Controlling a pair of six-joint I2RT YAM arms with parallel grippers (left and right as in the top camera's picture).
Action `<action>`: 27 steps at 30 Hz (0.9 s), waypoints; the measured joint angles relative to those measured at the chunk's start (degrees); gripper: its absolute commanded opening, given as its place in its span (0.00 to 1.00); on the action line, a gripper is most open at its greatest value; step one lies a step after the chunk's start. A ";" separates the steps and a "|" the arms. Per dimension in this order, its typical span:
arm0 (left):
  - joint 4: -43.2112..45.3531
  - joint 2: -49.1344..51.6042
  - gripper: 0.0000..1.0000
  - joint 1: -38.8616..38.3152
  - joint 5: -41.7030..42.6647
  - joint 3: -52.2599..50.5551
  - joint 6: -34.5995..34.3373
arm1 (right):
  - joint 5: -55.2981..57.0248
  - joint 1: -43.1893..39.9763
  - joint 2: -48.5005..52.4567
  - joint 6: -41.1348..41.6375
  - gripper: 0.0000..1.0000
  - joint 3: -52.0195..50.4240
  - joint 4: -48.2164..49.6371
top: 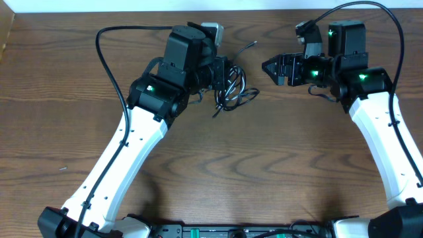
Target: Untangle cables
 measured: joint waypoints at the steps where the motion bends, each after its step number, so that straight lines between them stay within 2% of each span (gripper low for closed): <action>1: 0.63 0.00 0.08 0.00 0.00 0.00 -0.63 | 0.39 0.24 0.00 0.46 0.83 0.00 -0.20; 12: 1.79 0.00 0.07 0.00 0.00 0.00 -5.07 | 1.64 4.15 3.87 3.28 0.64 0.00 -0.63; 18: 1.11 0.00 0.08 0.00 0.00 0.00 -5.27 | 1.84 6.82 6.99 5.73 0.47 0.00 -2.40; 27: 1.09 0.00 0.07 0.00 -0.04 0.00 -5.25 | 1.95 9.05 10.58 9.84 0.47 0.02 -8.68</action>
